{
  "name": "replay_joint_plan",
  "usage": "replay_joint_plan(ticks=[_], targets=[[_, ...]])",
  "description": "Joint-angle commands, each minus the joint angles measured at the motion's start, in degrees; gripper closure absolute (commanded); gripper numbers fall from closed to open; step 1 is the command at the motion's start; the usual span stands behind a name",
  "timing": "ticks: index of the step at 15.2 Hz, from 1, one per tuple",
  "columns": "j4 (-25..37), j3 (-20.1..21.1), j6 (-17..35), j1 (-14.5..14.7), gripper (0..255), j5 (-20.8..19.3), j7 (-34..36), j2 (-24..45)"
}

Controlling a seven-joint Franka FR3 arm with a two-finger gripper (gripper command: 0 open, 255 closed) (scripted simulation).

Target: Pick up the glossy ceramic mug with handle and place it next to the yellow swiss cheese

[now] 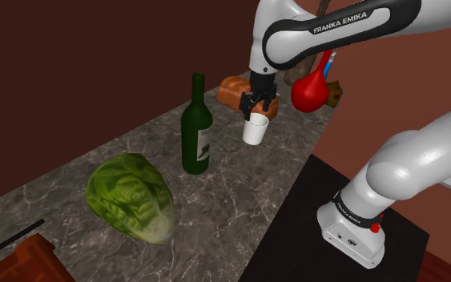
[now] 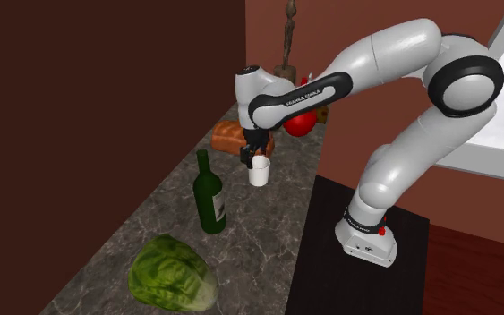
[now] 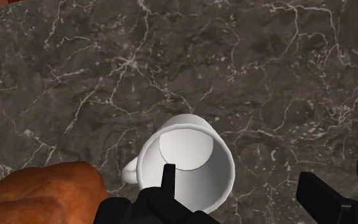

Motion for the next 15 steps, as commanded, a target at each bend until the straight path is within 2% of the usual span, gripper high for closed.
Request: replay_joint_plan(ticks=[1, 9, 15], targets=[[0.8, 1.1, 3.6, -0.3, 0, -1.5, 1.8, 3.9], [-2.8, 1.4, 10.0, -0.5, 0, -2.2, 2.3, 6.7], [-2.8, 1.4, 10.0, -0.5, 0, -2.2, 2.3, 6.7]])
